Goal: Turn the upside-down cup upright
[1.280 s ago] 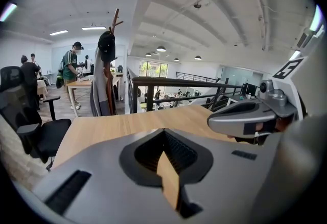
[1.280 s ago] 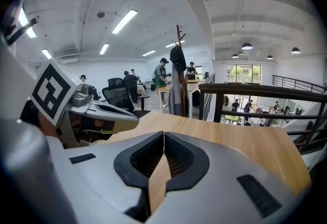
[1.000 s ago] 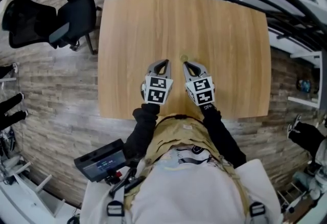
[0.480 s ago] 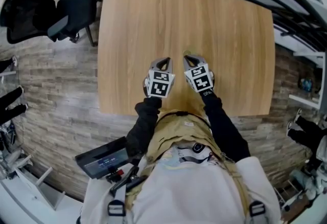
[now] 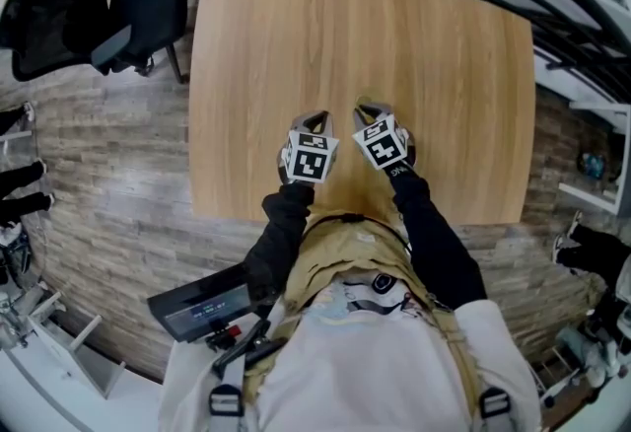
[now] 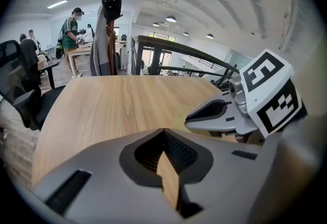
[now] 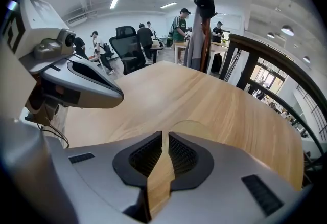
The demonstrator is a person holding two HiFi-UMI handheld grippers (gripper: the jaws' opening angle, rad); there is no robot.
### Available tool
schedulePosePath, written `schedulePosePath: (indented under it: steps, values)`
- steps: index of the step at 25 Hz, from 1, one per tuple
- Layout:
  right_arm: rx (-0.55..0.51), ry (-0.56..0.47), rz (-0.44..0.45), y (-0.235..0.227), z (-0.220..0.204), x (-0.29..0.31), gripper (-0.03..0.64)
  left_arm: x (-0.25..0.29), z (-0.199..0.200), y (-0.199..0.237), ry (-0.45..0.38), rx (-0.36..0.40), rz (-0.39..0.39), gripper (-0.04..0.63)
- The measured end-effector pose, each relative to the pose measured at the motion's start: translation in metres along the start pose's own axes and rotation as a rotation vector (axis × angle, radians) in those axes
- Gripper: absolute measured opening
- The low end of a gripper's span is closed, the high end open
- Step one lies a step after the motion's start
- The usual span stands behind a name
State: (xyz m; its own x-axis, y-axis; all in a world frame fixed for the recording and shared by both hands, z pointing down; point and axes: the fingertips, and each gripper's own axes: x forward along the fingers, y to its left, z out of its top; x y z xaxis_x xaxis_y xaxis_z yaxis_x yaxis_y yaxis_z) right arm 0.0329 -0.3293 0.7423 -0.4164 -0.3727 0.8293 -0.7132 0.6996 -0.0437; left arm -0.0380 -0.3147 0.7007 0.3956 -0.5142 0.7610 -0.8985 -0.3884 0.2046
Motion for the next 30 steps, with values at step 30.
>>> schedulePosePath:
  steps: [30]
  values:
    - [0.633, -0.227, 0.354, 0.032, -0.03, -0.015, 0.034, -0.006, -0.008, 0.002, 0.002, -0.005, 0.013, 0.001]
